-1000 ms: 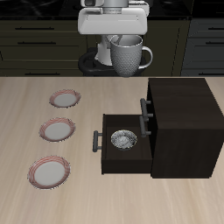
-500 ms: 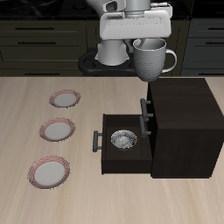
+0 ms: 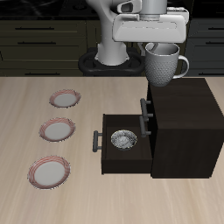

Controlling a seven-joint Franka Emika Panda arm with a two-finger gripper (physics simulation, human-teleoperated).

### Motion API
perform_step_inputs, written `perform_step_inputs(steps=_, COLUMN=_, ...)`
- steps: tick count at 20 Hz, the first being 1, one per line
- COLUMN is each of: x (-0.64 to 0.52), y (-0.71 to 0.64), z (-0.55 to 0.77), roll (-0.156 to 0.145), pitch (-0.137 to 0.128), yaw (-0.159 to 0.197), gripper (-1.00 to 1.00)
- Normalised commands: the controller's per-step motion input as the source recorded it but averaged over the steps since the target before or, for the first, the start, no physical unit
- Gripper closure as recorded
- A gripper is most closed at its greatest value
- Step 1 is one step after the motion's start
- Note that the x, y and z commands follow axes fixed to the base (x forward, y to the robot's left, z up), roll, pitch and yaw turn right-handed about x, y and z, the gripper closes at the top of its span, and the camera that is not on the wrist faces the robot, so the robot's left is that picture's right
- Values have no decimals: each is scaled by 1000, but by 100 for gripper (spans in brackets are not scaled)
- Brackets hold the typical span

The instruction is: Place the porcelain mug on top of the cabinet

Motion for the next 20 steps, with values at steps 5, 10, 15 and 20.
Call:
perform_step_inputs(steps=5, x=-114, y=495, z=65, roll=-27, pitch=6, yaw=0, gripper=100)
perform_step_inputs(steps=10, x=-85, y=270, z=109, roll=23, pitch=-13, yaw=-11, gripper=100)
perform_step_inputs(steps=15, x=-10, y=301, z=32, roll=50, pitch=-9, yaw=22, gripper=100)
perform_step_inputs(steps=20, x=108, y=187, z=-47, roll=3, pitch=12, yaw=-2, gripper=100)
